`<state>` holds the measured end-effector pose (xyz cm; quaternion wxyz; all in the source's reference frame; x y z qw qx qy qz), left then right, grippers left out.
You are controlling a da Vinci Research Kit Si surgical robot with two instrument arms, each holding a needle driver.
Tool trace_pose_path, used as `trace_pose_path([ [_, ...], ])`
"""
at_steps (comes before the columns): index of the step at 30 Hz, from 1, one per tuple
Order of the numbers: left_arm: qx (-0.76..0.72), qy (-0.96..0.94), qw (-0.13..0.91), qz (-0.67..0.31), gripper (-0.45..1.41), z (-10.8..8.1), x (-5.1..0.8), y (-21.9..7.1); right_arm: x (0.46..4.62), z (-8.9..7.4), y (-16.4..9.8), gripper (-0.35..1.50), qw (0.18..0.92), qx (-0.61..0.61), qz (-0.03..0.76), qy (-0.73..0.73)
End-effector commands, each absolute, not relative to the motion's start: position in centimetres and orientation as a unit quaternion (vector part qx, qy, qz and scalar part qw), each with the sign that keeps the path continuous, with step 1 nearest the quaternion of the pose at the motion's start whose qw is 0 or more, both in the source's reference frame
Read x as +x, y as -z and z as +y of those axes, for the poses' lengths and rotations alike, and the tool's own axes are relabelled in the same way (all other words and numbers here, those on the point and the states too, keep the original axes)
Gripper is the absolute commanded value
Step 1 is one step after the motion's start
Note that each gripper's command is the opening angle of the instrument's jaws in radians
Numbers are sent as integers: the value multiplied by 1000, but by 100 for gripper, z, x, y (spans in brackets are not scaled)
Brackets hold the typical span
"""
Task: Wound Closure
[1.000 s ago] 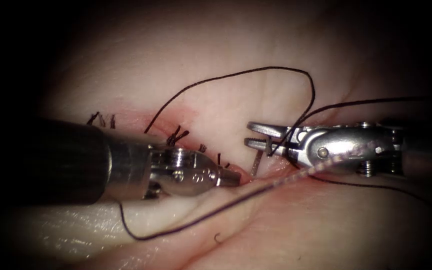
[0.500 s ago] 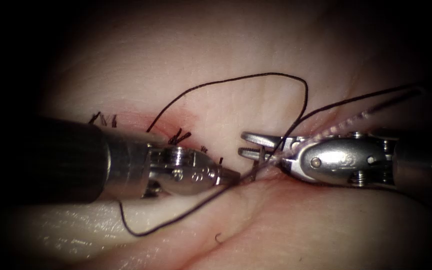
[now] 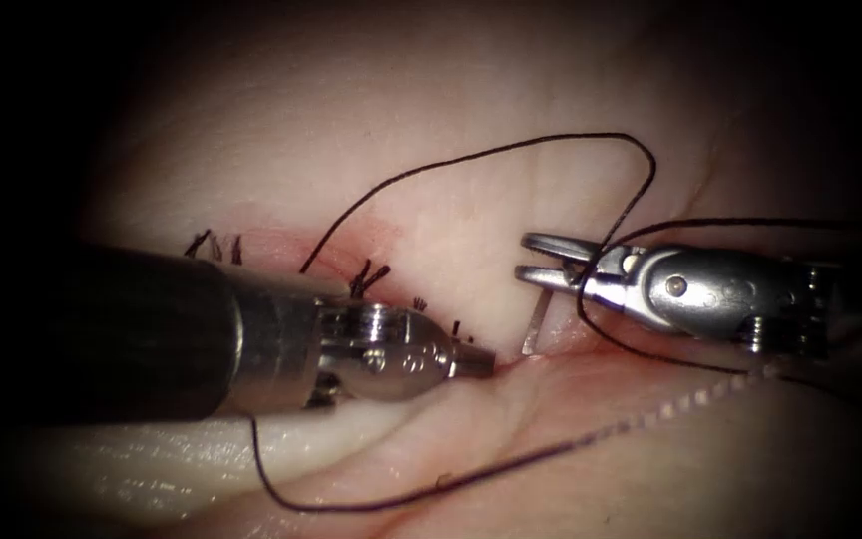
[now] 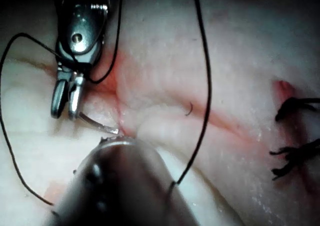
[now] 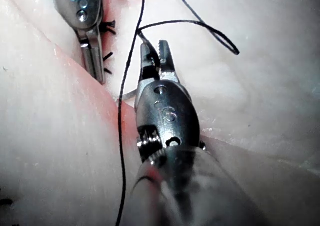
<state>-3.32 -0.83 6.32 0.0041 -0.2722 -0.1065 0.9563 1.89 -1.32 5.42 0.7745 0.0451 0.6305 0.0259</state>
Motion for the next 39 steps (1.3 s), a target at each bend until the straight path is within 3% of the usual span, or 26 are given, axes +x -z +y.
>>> trace_pose_path([
  [1, -273, -956, 3, -107, -6, -84, -337, -632, 196, -119, -543, -35, 773, 47, 632, -32],
  [24, -269, -957, -11, -109, -8, -91, -352, -607, 209, -87, -541, -35, 757, 174, 603, -183],
  [39, -270, -957, -14, -107, -3, -88, -347, -615, 212, -83, -539, -35, 675, 327, 554, -361],
])
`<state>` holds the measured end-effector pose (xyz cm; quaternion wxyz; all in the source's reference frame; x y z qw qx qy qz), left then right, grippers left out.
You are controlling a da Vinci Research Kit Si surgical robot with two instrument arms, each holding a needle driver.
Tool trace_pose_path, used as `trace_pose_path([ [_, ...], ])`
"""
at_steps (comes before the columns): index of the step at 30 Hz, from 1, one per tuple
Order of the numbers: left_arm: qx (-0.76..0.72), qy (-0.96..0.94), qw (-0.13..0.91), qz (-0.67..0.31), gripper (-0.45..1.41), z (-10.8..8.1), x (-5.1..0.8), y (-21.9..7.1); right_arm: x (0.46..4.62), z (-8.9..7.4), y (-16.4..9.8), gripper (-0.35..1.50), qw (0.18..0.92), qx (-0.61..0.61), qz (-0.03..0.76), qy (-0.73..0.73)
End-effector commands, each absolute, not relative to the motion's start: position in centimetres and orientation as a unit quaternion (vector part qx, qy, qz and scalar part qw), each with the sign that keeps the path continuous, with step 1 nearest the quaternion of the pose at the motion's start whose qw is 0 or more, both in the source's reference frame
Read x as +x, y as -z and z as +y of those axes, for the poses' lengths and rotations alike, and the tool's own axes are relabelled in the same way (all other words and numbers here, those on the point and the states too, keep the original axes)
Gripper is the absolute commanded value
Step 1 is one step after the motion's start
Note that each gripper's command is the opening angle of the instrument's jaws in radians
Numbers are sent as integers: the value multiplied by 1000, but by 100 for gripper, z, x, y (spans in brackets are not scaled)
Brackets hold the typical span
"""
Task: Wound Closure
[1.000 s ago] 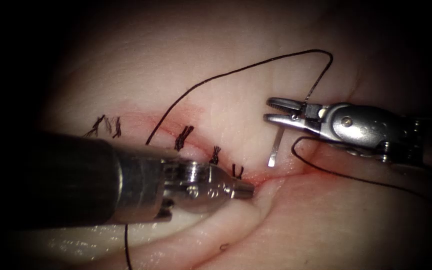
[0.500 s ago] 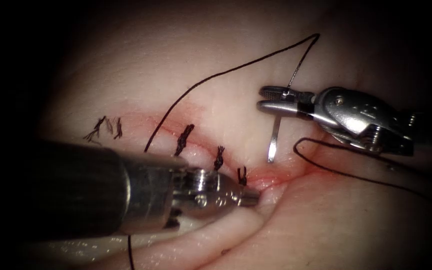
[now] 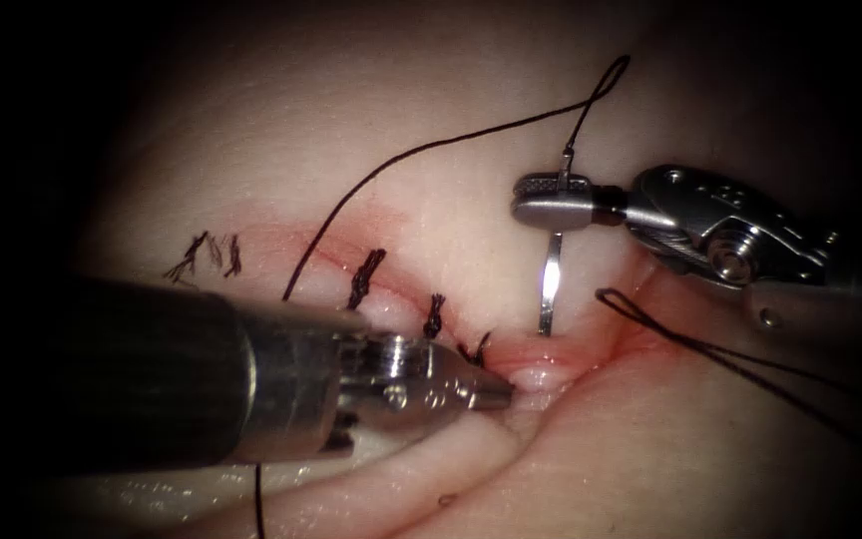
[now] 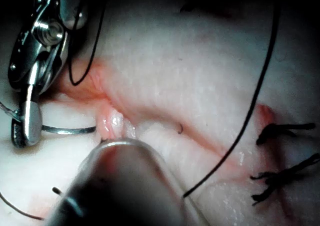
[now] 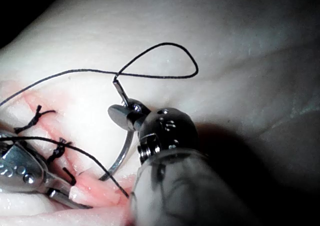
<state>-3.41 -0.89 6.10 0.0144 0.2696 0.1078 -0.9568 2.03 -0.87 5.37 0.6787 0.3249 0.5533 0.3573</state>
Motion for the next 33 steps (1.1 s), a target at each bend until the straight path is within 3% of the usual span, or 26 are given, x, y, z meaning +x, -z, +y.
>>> trace_pose_path([
  [1, 270, 957, 14, 107, -3, -88, -347, -615, 213, -82, -539, -35, 670, 334, 551, -369],
  [7, 270, 957, 14, 107, -1, -88, -347, -615, 215, -89, -534, -35, 612, 403, 528, -429],
  [23, 269, 957, 14, 107, 0, -87, -346, -614, 216, -152, -484, -35, 572, 493, 490, -436],
  [32, 269, 957, 15, 107, 0, -86, -345, -615, 205, -154, -479, -35, 562, 492, 473, -467],
  [33, 269, 957, 15, 107, 2, -86, -345, -615, 207, -142, -481, -35, 564, 467, 498, -465],
])
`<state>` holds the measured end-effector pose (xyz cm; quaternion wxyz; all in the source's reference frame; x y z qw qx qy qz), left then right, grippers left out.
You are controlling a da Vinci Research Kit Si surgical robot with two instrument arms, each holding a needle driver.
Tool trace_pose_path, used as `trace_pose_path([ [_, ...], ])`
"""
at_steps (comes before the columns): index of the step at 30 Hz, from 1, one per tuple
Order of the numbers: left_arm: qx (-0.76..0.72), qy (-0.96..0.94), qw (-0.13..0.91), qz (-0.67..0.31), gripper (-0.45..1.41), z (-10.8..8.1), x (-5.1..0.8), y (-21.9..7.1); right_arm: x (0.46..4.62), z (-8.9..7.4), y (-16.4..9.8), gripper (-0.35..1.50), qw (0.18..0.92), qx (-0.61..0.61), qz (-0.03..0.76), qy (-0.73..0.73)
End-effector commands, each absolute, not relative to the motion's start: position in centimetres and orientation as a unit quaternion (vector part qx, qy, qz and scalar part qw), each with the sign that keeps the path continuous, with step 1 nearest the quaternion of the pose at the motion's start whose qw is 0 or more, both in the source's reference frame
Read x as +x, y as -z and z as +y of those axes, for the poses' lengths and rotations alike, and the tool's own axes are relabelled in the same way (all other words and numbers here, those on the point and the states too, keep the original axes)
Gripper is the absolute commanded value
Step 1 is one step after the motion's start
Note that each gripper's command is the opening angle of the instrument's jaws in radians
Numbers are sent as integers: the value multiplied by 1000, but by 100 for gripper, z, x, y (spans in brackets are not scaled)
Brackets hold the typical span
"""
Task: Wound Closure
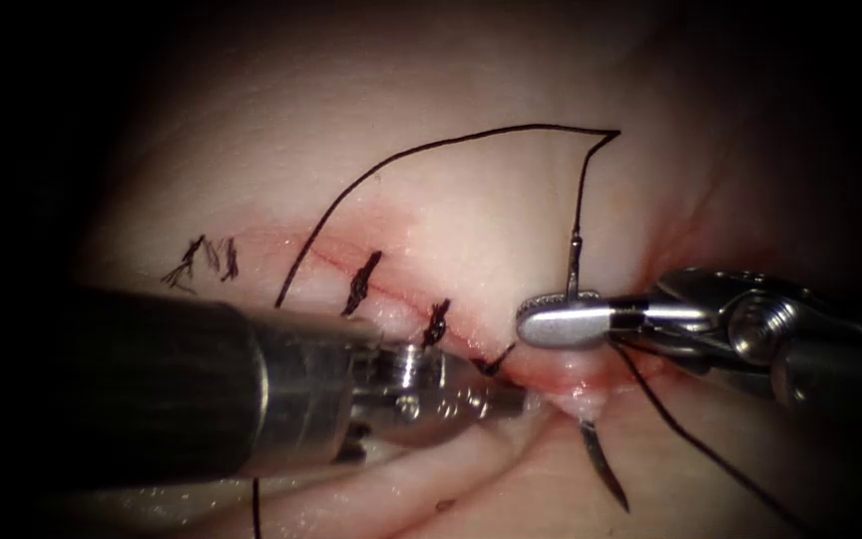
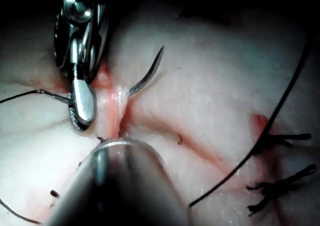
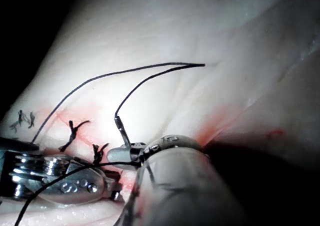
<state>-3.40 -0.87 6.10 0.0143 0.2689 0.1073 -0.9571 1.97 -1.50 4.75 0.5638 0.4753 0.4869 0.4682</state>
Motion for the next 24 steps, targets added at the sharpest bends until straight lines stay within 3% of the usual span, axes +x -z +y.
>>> trace_pose_path([
  [1, 269, 957, 15, 107, 2, -86, -345, -615, 207, -136, -481, -35, 562, 453, 517, -460],
  [2, 269, 957, 15, 107, 2, -86, -345, -615, 208, -130, -482, 12, 560, 439, 536, -454],
  [3, 269, 957, 15, 107, 2, -86, -345, -615, 208, -130, -482, 12, 560, 439, 536, -454],
  [4, 269, 957, 15, 107, 2, -86, -345, -615, 211, -118, -485, 103, 554, 417, 562, -451],
  [5, 269, 957, 15, 107, 2, -86, -345, -615, 213, -114, -486, 116, 557, 405, 572, -445],
  [6, 269, 957, 15, 107, 2, -86, -345, -615, 213, -114, -486, 116, 557, 405, 572, -445],
  [8, 270, 957, 15, 107, 2, -87, -344, -614, 214, -106, -490, 133, 575, 375, 590, -425],
  [11, 270, 957, 15, 107, 2, -87, -343, -614, 211, -99, -494, 135, 593, 347, 608, -398],
  [18, 270, 957, 15, 107, 0, -87, -343, -614, 210, -91, -495, 131, 634, 303, 620, -350],
  [24, 270, 957, 16, 108, 0, -86, -343, -613, 213, -85, -485, 123, 716, 287, 575, -274],
])
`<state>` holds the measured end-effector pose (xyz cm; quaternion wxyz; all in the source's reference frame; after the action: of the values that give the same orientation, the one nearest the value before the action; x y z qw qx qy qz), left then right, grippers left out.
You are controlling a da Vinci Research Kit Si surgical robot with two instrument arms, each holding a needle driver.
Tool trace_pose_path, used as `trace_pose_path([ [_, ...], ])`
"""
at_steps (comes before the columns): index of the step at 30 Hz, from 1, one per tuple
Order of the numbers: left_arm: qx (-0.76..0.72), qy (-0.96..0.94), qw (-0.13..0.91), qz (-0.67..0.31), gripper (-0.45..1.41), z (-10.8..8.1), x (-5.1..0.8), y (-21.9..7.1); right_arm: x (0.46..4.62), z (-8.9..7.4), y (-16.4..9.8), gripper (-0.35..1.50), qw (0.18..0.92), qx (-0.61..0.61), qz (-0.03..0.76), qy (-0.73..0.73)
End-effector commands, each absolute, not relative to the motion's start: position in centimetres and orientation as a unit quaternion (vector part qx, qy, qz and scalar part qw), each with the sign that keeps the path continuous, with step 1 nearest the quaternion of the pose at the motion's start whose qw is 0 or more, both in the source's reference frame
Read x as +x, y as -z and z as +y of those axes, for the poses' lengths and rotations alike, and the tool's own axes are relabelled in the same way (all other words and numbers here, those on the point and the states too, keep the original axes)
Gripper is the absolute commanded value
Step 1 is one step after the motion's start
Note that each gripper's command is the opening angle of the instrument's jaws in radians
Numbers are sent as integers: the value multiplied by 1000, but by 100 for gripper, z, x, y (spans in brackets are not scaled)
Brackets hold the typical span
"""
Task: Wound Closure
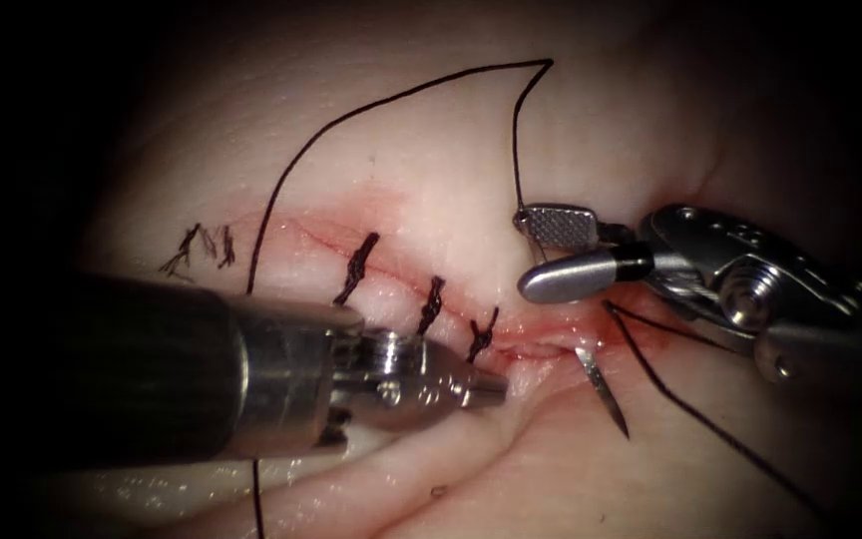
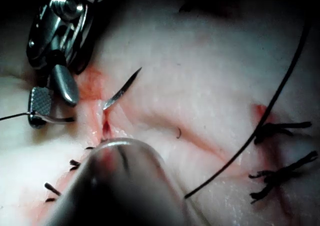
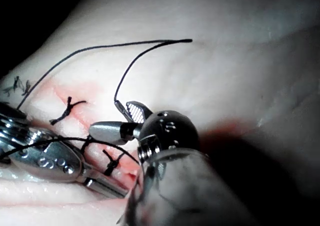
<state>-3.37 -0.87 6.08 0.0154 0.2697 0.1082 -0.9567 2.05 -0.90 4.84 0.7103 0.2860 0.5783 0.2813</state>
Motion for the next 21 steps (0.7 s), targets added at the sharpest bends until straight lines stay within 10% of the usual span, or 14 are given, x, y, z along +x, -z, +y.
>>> trace_pose_path([
  [1, 270, 957, 16, 108, 0, -86, -343, -613, 217, -85, -481, 123, 741, 282, 558, -247],
  [12, 270, 957, 15, 108, 0, -86, -343, -613, 241, -83, -479, 106, 785, 259, 525, -203],
  [16, 270, 957, 15, 108, 0, -86, -343, -612, 242, -83, -479, -21, 806, 247, 497, -206],
  [21, 270, 957, 15, 108, -1, -85, -341, -611, 228, -81, -475, -35, 829, 227, 441, -257],
])
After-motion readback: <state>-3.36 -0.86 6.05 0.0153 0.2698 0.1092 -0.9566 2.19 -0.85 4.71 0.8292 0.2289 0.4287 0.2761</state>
